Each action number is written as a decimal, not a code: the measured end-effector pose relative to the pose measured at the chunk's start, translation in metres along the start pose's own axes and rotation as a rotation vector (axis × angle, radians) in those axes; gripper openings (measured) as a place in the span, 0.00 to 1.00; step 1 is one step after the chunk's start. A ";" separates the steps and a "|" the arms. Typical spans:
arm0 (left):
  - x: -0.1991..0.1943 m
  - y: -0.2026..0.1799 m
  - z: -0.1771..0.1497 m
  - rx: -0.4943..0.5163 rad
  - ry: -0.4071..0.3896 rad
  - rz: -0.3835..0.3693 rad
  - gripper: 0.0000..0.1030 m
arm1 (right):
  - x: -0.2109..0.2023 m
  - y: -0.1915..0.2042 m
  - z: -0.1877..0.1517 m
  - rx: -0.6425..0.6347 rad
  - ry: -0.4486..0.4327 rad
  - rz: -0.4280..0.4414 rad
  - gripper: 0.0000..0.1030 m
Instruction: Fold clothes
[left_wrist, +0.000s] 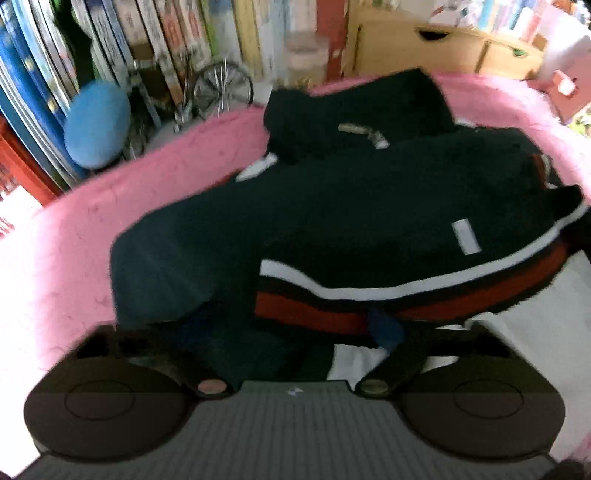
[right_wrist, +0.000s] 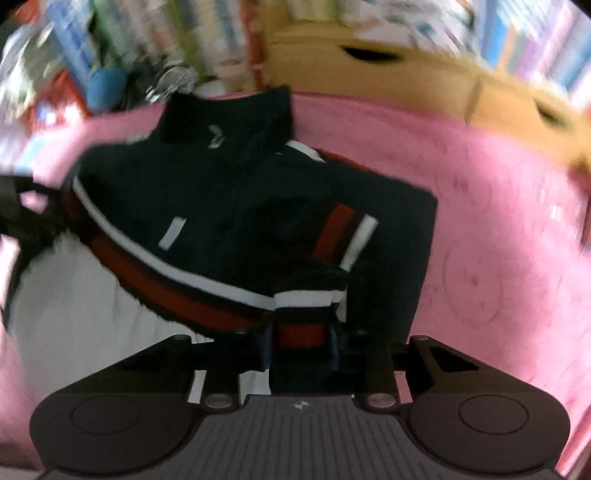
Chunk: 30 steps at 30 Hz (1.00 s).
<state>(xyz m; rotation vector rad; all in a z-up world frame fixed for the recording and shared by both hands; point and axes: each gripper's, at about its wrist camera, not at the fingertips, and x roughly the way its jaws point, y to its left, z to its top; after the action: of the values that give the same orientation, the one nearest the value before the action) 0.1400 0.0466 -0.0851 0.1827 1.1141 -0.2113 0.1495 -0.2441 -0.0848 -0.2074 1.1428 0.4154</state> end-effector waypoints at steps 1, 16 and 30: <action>-0.009 0.003 -0.001 -0.015 -0.015 -0.005 0.32 | -0.005 0.006 -0.001 -0.033 -0.012 -0.019 0.25; -0.080 0.073 0.009 -0.272 -0.169 0.063 0.69 | -0.068 -0.013 0.030 0.119 -0.354 -0.101 0.82; -0.045 0.039 0.026 -0.198 -0.106 0.013 0.24 | -0.021 0.022 0.033 0.000 -0.215 -0.127 0.14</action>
<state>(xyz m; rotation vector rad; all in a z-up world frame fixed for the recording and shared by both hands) 0.1533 0.0814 -0.0321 0.0029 1.0210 -0.0968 0.1604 -0.2163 -0.0508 -0.2286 0.9129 0.3174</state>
